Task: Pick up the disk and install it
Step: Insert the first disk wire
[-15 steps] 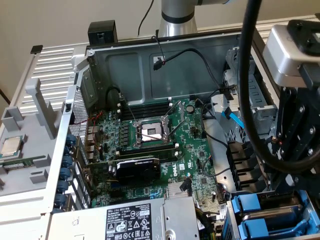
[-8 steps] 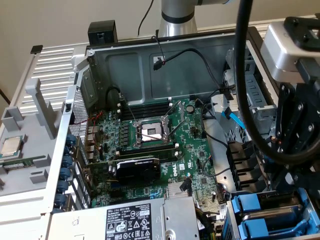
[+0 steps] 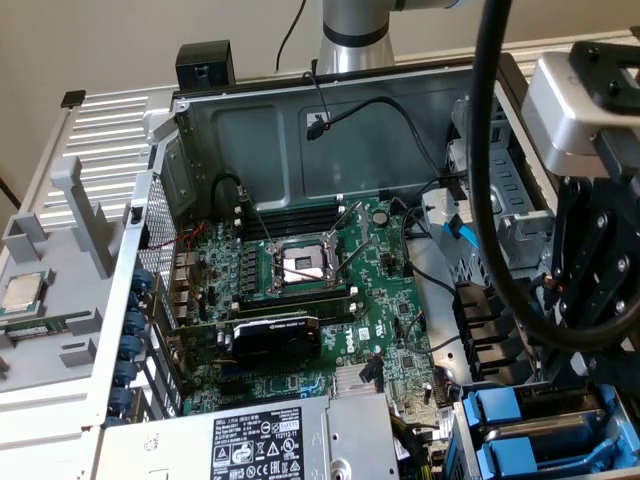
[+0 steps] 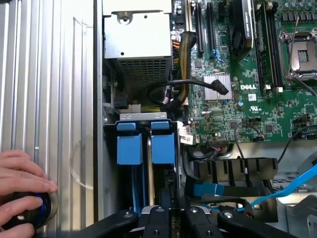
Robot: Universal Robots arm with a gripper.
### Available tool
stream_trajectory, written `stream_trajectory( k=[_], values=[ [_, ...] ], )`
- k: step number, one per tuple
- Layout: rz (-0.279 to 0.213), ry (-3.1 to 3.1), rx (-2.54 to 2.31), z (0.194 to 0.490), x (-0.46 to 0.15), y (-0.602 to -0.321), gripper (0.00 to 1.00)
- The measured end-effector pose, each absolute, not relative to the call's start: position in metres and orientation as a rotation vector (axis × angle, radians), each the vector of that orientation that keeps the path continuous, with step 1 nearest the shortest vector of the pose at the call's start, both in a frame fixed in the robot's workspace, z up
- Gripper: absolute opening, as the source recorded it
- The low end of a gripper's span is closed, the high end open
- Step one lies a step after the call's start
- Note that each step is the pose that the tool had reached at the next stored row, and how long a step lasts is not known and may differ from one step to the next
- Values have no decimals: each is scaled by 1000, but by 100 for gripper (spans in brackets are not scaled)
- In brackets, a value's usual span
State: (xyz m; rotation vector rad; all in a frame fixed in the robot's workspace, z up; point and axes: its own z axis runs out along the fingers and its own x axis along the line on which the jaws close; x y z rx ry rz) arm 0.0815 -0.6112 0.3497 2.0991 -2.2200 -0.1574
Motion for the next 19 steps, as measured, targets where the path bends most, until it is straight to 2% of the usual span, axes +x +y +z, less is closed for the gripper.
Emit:
stream_trajectory(
  k=[10, 19],
  values=[
    [-141, -2229, 2111, 349, 81, -612, 17],
    [-161, -2236, 2120, 349, 80, -612, 17]
  ],
)
